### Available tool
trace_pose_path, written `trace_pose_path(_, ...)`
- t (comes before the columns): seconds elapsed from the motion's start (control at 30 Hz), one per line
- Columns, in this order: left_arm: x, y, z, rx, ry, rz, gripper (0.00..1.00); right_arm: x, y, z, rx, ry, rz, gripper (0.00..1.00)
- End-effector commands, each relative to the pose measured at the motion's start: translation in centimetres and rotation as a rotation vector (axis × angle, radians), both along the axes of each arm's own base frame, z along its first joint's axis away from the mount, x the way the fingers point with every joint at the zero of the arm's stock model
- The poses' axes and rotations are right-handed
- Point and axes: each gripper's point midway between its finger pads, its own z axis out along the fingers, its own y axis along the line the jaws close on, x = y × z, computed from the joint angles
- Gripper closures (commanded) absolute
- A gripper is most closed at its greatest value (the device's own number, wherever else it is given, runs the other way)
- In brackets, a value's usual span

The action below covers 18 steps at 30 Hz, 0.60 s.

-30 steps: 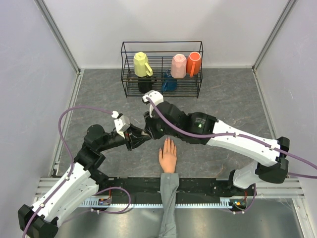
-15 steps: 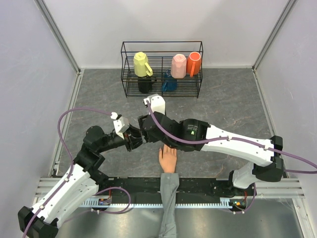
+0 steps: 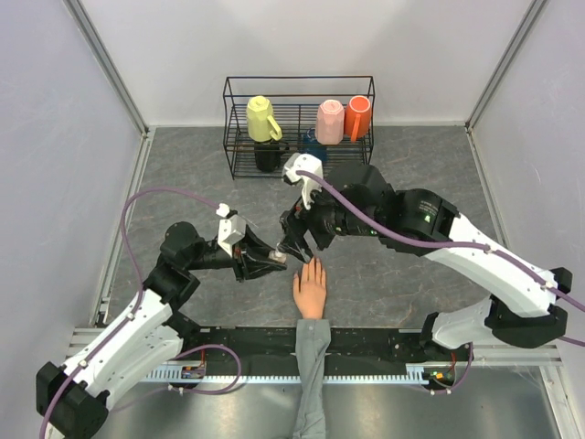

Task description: Paint the nails

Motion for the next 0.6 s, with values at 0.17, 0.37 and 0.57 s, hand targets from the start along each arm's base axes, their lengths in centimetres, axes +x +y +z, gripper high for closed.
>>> trace_pose_path(0.17,-3.7,-0.5,2.7,-0.047,-0.021,-0.229,0.98,-2.0,1.2,-1.8,-0.122,-0.01,0.371,0.35)
trace_pose_path(0.37,-3.6,-0.5,2.6,-0.043,-0.019,-0.222,0.98,-2.4,1.1,-3.7,-0.165,0.035,0.392,0.36)
trace_pose_path(0.57,-3.4,-0.5,2.6,-0.041,-0.02,-0.21,0.98,-3.0,1.5,-3.5,-0.143,0.052,0.423,0.49)
